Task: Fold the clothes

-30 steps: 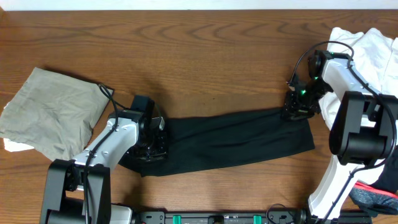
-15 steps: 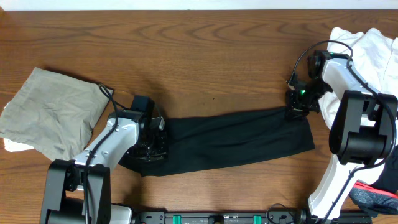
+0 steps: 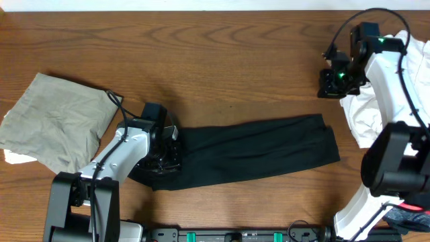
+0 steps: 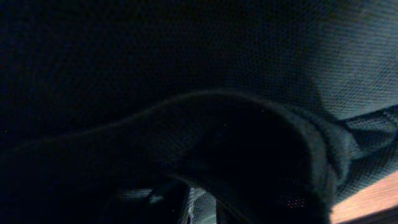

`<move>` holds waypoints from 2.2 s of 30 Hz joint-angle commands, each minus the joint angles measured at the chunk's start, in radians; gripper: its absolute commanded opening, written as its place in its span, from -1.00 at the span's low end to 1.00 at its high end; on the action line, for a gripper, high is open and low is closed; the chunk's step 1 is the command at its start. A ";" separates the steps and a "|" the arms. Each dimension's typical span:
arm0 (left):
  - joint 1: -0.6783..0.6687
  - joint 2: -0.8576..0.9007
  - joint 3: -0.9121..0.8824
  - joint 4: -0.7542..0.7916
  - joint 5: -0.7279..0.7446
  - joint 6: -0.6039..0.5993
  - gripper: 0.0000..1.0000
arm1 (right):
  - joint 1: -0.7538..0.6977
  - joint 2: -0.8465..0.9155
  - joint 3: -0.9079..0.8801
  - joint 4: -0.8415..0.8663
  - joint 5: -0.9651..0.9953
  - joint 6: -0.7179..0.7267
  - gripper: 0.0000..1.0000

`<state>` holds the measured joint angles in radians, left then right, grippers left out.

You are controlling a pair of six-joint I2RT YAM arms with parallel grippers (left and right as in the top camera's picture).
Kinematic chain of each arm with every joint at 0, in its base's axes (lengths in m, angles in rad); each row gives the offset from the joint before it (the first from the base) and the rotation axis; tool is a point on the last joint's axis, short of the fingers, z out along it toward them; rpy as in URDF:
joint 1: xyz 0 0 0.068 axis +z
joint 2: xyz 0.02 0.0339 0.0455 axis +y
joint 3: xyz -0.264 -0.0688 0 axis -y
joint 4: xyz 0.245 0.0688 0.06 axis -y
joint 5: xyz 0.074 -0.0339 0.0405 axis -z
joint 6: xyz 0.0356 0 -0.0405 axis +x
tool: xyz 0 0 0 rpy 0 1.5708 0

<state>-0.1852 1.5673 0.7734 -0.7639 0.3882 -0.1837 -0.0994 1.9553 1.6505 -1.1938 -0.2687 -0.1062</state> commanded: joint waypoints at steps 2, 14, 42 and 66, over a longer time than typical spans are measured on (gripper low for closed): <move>0.003 0.008 -0.006 -0.002 -0.015 -0.002 -0.71 | 0.009 0.014 -0.036 -0.014 0.055 -0.004 -0.67; 0.003 0.008 -0.006 -0.004 -0.015 -0.002 -0.71 | 0.009 0.014 -0.278 0.132 0.054 -0.003 -0.48; 0.003 0.008 -0.006 -0.004 -0.016 -0.002 -0.70 | 0.015 0.020 -0.325 0.226 0.025 0.005 -0.43; 0.003 0.008 -0.006 -0.005 -0.015 -0.002 -0.70 | 0.032 0.031 -0.326 0.248 0.059 0.008 -0.26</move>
<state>-0.1852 1.5673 0.7734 -0.7628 0.3855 -0.1837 -0.0719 1.9762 1.3304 -0.9478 -0.2249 -0.1062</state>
